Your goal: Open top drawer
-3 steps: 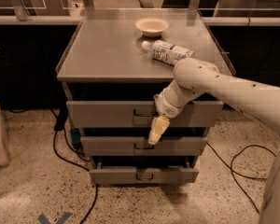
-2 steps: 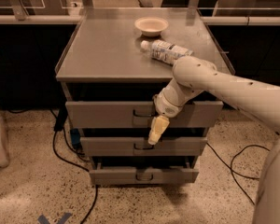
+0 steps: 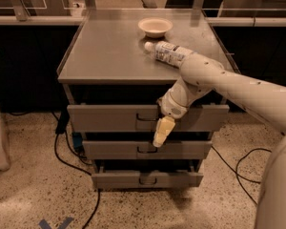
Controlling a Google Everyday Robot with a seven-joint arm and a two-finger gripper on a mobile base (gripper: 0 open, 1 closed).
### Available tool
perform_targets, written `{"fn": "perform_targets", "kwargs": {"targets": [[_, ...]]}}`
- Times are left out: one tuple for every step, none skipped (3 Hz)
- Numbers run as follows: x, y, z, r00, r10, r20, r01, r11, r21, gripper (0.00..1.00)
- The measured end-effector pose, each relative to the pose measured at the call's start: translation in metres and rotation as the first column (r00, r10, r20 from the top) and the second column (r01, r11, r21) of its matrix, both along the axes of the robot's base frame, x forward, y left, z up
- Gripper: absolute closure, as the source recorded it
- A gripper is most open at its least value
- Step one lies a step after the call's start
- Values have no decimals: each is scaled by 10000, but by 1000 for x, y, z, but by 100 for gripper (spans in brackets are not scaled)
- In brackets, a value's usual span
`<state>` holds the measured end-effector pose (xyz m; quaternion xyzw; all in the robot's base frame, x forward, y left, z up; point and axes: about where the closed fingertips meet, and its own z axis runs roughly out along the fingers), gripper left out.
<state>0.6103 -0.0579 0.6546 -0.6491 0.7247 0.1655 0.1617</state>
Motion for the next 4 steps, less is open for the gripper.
{"fn": "perform_targets", "kwargs": {"targets": [[-2,-3,4,9994,-62,-332,65,9999,92,0],[-21,-15,10,9905,-234,-1359,260,9995,171,0],[-21,-15,11,9900,-240,-1389,267,9995,173,0],[-51,-27,22,9613,-463,-2715,538,9983,202,0]]}}
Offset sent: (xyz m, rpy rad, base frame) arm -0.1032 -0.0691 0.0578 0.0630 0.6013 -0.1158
